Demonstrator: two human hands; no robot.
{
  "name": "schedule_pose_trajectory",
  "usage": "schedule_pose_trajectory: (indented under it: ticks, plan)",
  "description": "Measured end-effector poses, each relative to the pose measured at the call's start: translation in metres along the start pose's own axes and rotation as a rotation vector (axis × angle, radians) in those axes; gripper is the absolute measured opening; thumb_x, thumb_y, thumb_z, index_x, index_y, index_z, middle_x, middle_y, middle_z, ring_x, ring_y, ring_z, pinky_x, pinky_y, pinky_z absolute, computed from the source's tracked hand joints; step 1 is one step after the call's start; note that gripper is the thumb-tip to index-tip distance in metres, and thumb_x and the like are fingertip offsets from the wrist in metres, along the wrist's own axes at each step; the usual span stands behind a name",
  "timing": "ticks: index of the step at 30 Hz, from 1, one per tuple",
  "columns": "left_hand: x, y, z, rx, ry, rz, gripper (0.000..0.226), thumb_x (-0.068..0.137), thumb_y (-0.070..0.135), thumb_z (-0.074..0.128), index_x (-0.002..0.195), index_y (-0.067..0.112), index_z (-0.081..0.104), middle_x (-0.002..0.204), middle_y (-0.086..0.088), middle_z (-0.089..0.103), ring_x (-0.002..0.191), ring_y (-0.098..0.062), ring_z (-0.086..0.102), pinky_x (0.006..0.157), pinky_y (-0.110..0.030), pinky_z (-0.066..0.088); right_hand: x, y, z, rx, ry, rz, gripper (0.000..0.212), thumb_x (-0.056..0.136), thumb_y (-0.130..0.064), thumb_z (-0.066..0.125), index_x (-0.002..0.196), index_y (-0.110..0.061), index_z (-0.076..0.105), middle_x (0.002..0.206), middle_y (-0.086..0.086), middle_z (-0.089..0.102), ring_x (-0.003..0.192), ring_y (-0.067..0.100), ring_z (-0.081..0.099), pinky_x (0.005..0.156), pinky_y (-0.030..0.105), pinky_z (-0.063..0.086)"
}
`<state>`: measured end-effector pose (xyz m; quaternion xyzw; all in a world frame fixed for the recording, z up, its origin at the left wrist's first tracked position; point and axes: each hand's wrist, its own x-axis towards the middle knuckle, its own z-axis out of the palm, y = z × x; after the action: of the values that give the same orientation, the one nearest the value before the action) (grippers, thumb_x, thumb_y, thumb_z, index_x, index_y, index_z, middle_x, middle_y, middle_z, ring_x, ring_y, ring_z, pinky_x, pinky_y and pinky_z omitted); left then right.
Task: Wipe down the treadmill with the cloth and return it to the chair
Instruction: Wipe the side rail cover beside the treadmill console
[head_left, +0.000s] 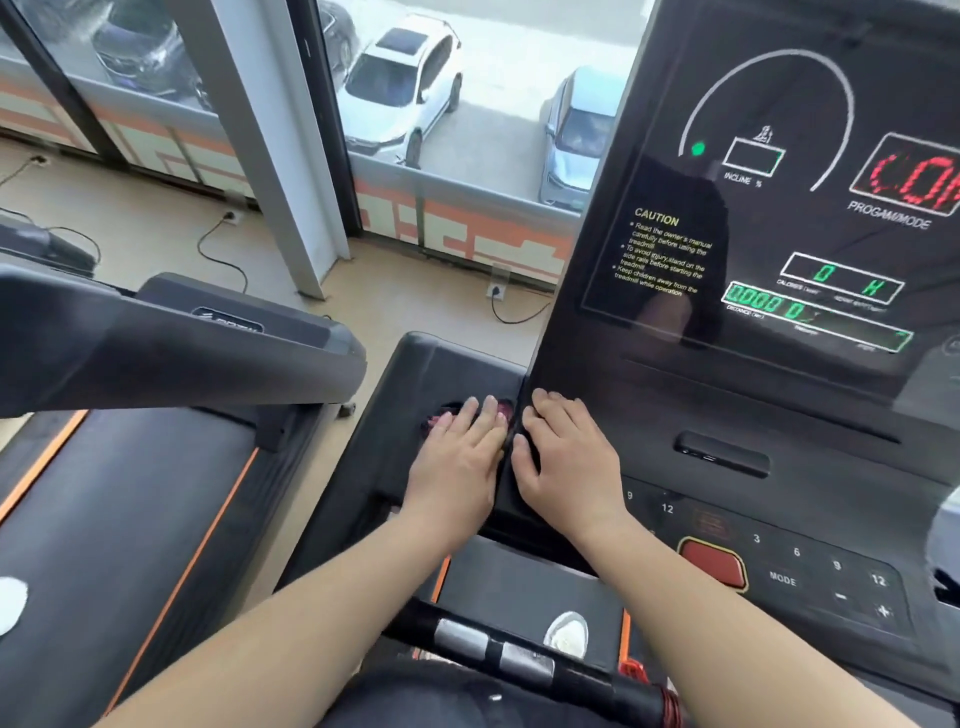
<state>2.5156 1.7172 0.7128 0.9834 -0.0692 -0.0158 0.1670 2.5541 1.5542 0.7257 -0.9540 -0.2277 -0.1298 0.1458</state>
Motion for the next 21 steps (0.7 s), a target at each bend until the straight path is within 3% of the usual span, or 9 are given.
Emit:
schedule_pose_trajectory:
  ticks: [3, 5, 8, 11, 16, 18, 21]
  plan:
    - [-0.029, -0.007, -0.007, -0.2, 0.157, 0.064, 0.038, 0.102, 0.025, 0.041, 0.124, 0.018, 0.071, 0.134, 0.0, 0.068, 0.129, -0.019, 0.06, 0.108, -0.039, 0.048, 0.004, -0.007, -0.004, 0.017, -0.009, 0.034, 0.032, 0.093, -0.03, 0.055, 0.106, -0.007, 0.074, 0.13, 0.008, 0.066, 0.12, 0.025, 0.055, 0.102, 0.045, 0.05]
    - [-0.026, -0.016, -0.041, -0.385, 0.244, -0.094, 0.027, 0.105, 0.025, 0.047, 0.12, 0.024, 0.069, 0.117, 0.007, 0.072, 0.114, -0.014, 0.063, 0.098, -0.032, 0.049, 0.007, -0.011, -0.006, 0.044, -0.017, 0.084, 0.028, 0.093, -0.029, 0.057, 0.102, -0.009, 0.074, 0.128, 0.004, 0.067, 0.116, 0.022, 0.053, 0.096, 0.041, 0.053]
    - [-0.018, -0.028, -0.094, -0.481, 0.343, -0.294, 0.012, 0.105, 0.03, 0.052, 0.11, 0.026, 0.062, 0.1, 0.006, 0.067, 0.095, -0.019, 0.062, 0.084, -0.039, 0.05, 0.009, -0.018, -0.006, 0.145, -0.003, 0.2, 0.029, 0.095, -0.027, 0.06, 0.116, -0.01, 0.072, 0.127, 0.0, 0.065, 0.117, 0.021, 0.051, 0.094, 0.04, 0.054]
    - [-0.02, -0.028, -0.133, -0.394, 0.364, -0.318, 0.014, 0.1, 0.038, 0.06, 0.1, 0.025, 0.056, 0.093, 0.005, 0.062, 0.089, -0.022, 0.058, 0.075, -0.04, 0.049, 0.007, -0.03, 0.003, 0.165, 0.045, 0.26, 0.031, 0.093, -0.02, 0.063, 0.118, -0.003, 0.069, 0.129, 0.007, 0.064, 0.12, 0.025, 0.05, 0.101, 0.044, 0.051]
    - [-0.021, -0.02, -0.134, 0.032, 0.647, -0.162, 0.011, 0.089, 0.027, 0.071, 0.092, 0.017, 0.067, 0.095, -0.003, 0.058, 0.089, -0.031, 0.05, 0.073, -0.042, 0.04, 0.001, -0.039, 0.018, -0.016, -0.014, 0.201, 0.048, 0.089, -0.021, 0.058, 0.127, 0.009, 0.058, 0.133, 0.021, 0.056, 0.127, 0.041, 0.047, 0.111, 0.051, 0.039]
    - [-0.023, -0.024, -0.096, 0.139, 0.467, -0.094, 0.012, 0.093, 0.03, 0.062, 0.094, 0.02, 0.068, 0.096, 0.0, 0.064, 0.091, -0.03, 0.051, 0.073, -0.042, 0.039, 0.0, -0.04, 0.019, -0.091, -0.052, 0.173, 0.054, 0.089, -0.024, 0.057, 0.131, 0.01, 0.056, 0.135, 0.024, 0.053, 0.129, 0.043, 0.045, 0.114, 0.051, 0.035]
    - [-0.039, -0.036, -0.033, 0.199, 0.05, -0.002, 0.035, 0.097, 0.039, 0.042, 0.115, 0.027, 0.069, 0.131, 0.004, 0.066, 0.129, -0.028, 0.05, 0.096, -0.046, 0.04, 0.0, -0.041, 0.018, -0.14, -0.066, 0.167, 0.057, 0.09, -0.027, 0.056, 0.132, 0.011, 0.055, 0.137, 0.025, 0.052, 0.131, 0.043, 0.044, 0.115, 0.052, 0.034]
